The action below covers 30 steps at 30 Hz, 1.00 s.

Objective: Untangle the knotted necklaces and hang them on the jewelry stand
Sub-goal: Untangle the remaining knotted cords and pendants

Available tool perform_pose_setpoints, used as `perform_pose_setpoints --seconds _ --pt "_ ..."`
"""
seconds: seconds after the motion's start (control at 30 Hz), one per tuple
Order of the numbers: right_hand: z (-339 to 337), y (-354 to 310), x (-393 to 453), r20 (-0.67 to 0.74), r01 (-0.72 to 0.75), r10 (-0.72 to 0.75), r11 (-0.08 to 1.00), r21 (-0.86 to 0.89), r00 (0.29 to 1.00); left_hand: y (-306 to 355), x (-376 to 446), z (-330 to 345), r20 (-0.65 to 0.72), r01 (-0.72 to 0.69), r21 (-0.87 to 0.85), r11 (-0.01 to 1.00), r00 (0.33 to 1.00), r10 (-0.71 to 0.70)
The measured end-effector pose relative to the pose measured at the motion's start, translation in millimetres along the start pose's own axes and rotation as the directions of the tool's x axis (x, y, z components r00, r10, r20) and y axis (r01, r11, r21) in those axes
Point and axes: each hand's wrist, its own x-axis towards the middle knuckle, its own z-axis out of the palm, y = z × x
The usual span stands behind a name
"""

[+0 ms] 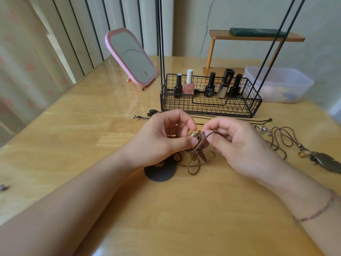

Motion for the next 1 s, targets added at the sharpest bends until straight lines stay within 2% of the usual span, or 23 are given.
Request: perform_pose_setpoints --seconds 0.2,0.43,0.57,0.73,0.93,1.0 --pt "-0.3 -3.7 -0.6 -0.039 0.106 -0.102 0.989 0.108 0.994 1.9 0.3 1.3 -0.032 0.034 -0.004 0.999 0.999 -0.034" --pt "-0.9 -7.8 -2.0 -0.053 0.152 -0.146 0.978 0.142 0.988 4.0 -0.4 2.6 -0.04 0.017 -0.008 1.0 0.999 -0.017" --pt "-3.8 -9.9 -3.1 -0.04 0.154 -0.15 0.974 0.169 0.988 4.4 0.1 1.1 -0.038 0.022 -0.075 0.997 0.999 -0.025" --pt "-2.6 -8.3 -5.4 -0.039 0.197 -0.196 0.98 0.03 0.98 4.5 0.4 -1.2 -0.08 0.051 -0.026 0.998 0.995 -0.053" --pt "-8.3 -6.2 -4.7 -0.151 0.182 -0.195 0.979 -0.095 0.969 2.6 1.8 -3.1 -0.185 0.131 -0.031 0.991 0.973 -0.134" --pt "-9.5 -5.0 -3.7 -0.164 0.195 -0.205 0.978 -0.078 0.965 3.5 2.3 -2.7 -0.191 0.126 -0.01 0.992 0.974 -0.125"
